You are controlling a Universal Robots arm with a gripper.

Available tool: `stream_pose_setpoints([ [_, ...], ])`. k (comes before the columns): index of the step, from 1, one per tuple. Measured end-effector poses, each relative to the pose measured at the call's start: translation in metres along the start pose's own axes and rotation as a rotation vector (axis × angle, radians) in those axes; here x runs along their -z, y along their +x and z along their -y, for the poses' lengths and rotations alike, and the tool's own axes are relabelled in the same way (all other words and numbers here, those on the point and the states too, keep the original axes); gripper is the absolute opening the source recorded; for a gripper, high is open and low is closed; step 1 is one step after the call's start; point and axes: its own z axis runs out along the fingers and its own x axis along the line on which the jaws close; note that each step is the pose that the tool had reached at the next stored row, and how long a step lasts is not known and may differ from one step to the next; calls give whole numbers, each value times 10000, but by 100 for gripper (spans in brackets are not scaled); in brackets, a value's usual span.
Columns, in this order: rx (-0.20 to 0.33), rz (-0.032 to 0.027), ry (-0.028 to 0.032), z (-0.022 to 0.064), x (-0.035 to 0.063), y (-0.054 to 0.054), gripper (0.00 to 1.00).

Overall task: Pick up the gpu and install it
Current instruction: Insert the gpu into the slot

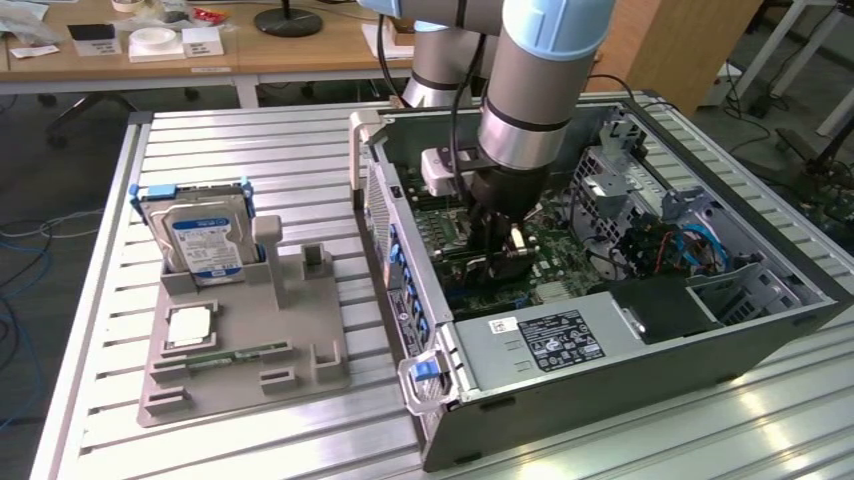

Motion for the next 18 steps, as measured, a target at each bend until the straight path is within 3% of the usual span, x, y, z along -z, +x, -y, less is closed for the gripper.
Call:
stream_pose_setpoints([
  [11,0,2,1,4,176,-4,57],
  [18,0,4,2,4,200,-5,57],
])
